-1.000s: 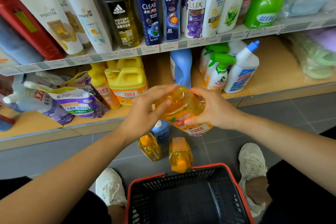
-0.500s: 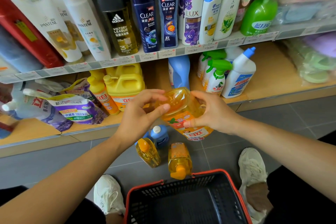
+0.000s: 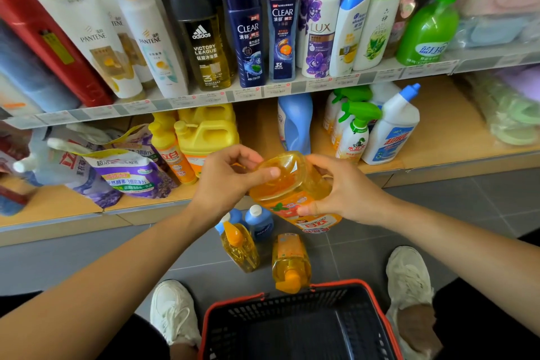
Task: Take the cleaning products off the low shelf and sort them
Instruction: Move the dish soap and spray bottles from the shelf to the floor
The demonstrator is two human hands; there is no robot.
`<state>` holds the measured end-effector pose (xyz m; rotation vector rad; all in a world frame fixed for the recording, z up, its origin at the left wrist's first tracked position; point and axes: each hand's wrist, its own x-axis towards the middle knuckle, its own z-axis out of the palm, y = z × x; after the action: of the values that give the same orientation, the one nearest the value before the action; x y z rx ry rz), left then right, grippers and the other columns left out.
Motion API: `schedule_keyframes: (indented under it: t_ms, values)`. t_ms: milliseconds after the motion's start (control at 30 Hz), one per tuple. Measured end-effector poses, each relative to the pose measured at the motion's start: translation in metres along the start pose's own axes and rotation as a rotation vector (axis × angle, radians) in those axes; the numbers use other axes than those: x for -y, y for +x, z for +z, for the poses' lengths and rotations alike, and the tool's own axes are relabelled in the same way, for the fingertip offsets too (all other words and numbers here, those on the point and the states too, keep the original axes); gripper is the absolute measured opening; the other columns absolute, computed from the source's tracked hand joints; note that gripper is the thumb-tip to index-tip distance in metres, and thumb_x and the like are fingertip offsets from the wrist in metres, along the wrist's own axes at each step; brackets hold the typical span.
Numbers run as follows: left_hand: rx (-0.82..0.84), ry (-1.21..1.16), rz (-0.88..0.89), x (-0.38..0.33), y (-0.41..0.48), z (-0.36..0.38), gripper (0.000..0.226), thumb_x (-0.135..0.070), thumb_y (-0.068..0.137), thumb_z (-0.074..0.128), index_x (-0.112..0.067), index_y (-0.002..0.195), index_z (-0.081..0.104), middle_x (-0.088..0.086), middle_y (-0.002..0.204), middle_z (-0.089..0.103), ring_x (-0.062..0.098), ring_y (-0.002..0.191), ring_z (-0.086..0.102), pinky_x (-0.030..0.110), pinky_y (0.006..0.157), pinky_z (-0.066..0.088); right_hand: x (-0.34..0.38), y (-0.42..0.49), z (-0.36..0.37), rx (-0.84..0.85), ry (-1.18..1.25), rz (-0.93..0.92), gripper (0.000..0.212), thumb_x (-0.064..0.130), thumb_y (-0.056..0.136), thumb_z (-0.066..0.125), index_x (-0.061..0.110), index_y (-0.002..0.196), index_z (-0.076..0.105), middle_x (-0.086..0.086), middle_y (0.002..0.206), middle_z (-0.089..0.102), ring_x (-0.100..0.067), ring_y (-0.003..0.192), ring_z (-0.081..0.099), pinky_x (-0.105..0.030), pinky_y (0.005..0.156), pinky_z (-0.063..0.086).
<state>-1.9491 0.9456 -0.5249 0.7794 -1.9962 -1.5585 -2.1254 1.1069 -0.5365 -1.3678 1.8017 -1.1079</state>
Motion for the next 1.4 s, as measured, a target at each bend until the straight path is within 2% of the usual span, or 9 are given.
schedule_keyframes:
  t_ms: [200, 433, 600, 733, 800, 933, 1133, 1267, 1400]
  values:
    - [0.115, 0.105, -0.023, 0.001, 0.000, -0.001, 0.045, -0.039, 0.060, 0.088, -0.010, 0.086, 0.064, 0.003, 0.079, 0.064, 0.013, 0.070, 0.060, 0.032, 0.061, 0.054, -0.004, 0.000, 0.003, 0.027, -0.036, -0.018, 0.086, 0.028, 0.064, 0.096, 0.024, 0.139, 0.056, 0.010, 0.131, 0.064, -0.005, 0.120, 0.060, -0.034, 0.103, 0.051]
    - [0.097, -0.039, -0.032, -0.001, -0.003, -0.005, 0.021, -0.011, 0.093, 0.069, -0.014, 0.113, 0.071, 0.007, 0.109, 0.074, 0.026, 0.096, 0.074, 0.043, 0.072, 0.064, -0.005, 0.003, -0.004, -0.040, -0.014, 0.017, 0.073, 0.033, 0.066, 0.094, 0.026, 0.130, 0.060, 0.016, 0.117, 0.069, 0.002, 0.108, 0.064, -0.013, 0.087, 0.051]
    - [0.057, -0.222, -0.115, 0.010, -0.001, 0.003, 0.028, -0.007, 0.103, 0.052, -0.022, 0.122, 0.065, 0.004, 0.114, 0.073, 0.017, 0.098, 0.073, 0.029, 0.078, 0.061, -0.007, 0.004, -0.007, -0.123, 0.122, 0.076, 0.069, 0.037, 0.065, 0.090, 0.025, 0.126, 0.061, 0.009, 0.113, 0.072, -0.005, 0.103, 0.069, -0.034, 0.089, 0.059]
    - [0.315, 0.268, -0.174, 0.043, -0.008, 0.015, 0.029, -0.003, 0.097, 0.060, -0.018, 0.122, 0.064, 0.008, 0.120, 0.069, 0.023, 0.105, 0.068, 0.042, 0.093, 0.058, -0.007, 0.007, -0.008, -0.219, 0.359, 0.083, 0.069, 0.032, 0.068, 0.086, 0.045, 0.127, 0.052, 0.011, 0.113, 0.073, -0.010, 0.104, 0.071, -0.033, 0.080, 0.062]
    - [0.527, 0.481, -0.151, 0.057, -0.016, 0.022, 0.032, -0.022, 0.095, 0.068, -0.022, 0.127, 0.063, -0.004, 0.125, 0.068, 0.012, 0.110, 0.064, 0.031, 0.096, 0.053, -0.007, 0.009, -0.009, -0.268, 0.457, 0.098, 0.074, 0.027, 0.071, 0.084, 0.048, 0.132, 0.047, 0.012, 0.113, 0.073, -0.009, 0.105, 0.071, -0.024, 0.074, 0.060]
    - [0.546, 0.232, -0.222, 0.060, -0.021, 0.033, 0.041, -0.034, 0.090, 0.074, -0.039, 0.126, 0.053, -0.022, 0.113, 0.067, -0.001, 0.103, 0.066, 0.017, 0.084, 0.054, -0.010, 0.010, -0.012, -0.356, 0.554, 0.175, 0.067, 0.025, 0.070, 0.084, 0.041, 0.127, 0.053, 0.006, 0.108, 0.075, -0.014, 0.102, 0.073, -0.027, 0.072, 0.060]
    - [0.551, 0.054, -0.452, 0.066, -0.024, 0.045, 0.019, -0.028, 0.093, 0.072, -0.029, 0.110, 0.067, -0.011, 0.102, 0.076, 0.003, 0.095, 0.071, 0.018, 0.078, 0.058, -0.012, 0.009, -0.019, -0.500, 0.781, 0.289, 0.062, 0.018, 0.083, 0.080, 0.023, 0.136, 0.048, -0.002, 0.120, 0.072, -0.025, 0.106, 0.072, -0.054, 0.081, 0.060]
    - [0.519, -0.142, -0.528, 0.070, -0.027, 0.049, 0.015, -0.015, 0.096, 0.067, -0.016, 0.110, 0.065, 0.001, 0.103, 0.078, 0.016, 0.101, 0.074, 0.025, 0.082, 0.059, -0.014, 0.007, -0.026, -0.528, 0.856, 0.326, 0.056, 0.022, 0.084, 0.077, 0.019, 0.132, 0.050, 0.000, 0.122, 0.071, -0.024, 0.108, 0.072, -0.055, 0.080, 0.060]
    - [0.405, -0.140, -0.462, 0.059, -0.024, 0.045, 0.007, -0.007, 0.094, 0.067, -0.012, 0.098, 0.068, 0.008, 0.087, 0.077, 0.016, 0.073, 0.074, 0.021, 0.063, 0.058, -0.030, 0.000, -0.033, -0.550, 0.889, 0.448, 0.047, 0.027, 0.089, 0.073, 0.020, 0.131, 0.054, -0.003, 0.120, 0.073, -0.025, 0.106, 0.072, -0.054, 0.091, 0.057]
